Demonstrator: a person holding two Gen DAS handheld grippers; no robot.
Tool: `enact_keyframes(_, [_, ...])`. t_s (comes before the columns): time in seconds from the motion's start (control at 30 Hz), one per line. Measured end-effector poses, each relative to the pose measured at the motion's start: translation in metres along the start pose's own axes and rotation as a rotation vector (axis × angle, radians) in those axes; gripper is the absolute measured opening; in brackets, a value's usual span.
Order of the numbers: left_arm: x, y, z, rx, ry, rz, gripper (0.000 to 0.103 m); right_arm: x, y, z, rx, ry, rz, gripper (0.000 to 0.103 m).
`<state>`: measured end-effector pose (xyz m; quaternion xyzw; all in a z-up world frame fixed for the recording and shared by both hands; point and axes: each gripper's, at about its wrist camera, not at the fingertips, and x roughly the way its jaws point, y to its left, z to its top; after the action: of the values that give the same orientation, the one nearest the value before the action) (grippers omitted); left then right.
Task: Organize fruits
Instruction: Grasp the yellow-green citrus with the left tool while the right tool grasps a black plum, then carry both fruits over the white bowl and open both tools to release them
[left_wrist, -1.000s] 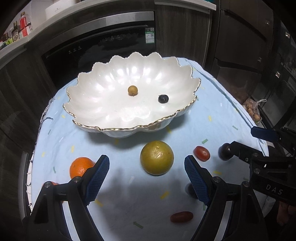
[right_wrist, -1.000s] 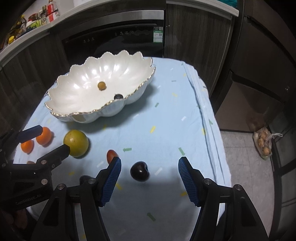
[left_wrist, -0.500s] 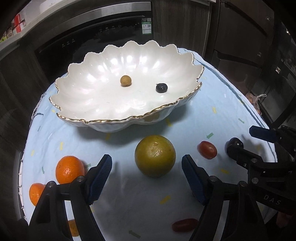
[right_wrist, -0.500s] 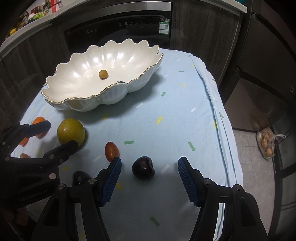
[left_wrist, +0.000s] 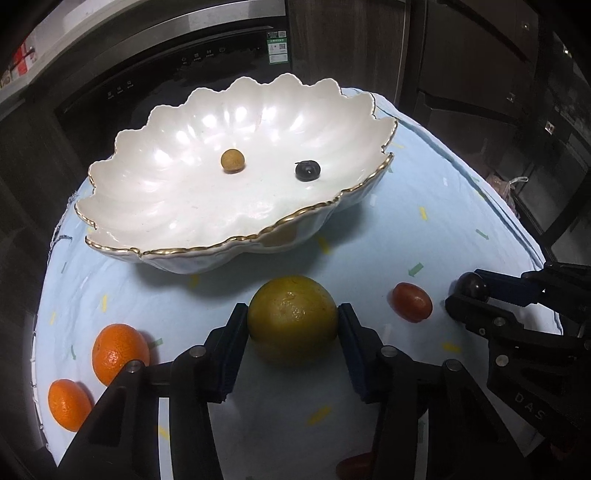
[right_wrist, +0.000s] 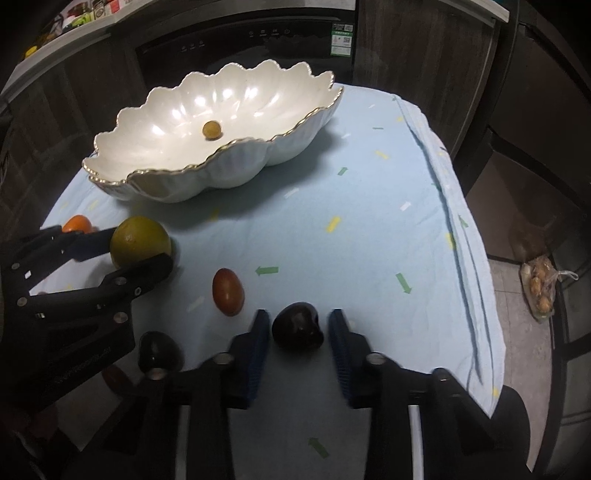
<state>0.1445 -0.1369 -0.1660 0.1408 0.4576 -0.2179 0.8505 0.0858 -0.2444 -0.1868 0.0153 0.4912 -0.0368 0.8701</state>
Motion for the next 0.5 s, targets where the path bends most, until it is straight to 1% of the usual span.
enact_keyframes(0.27, [-0.004, 0.003, 0.001, -0.018, 0.005, -0.004, 0.048, -0.003, -0.001, 0.000, 0.005, -0.008, 0.007, 0.028])
enact_keyframes(0.5, [-0.018, 0.004, 0.002, -0.018, -0.019, 0.004, 0.048, -0.013, -0.003, 0.003, 0.007, -0.028, 0.000, 0.028])
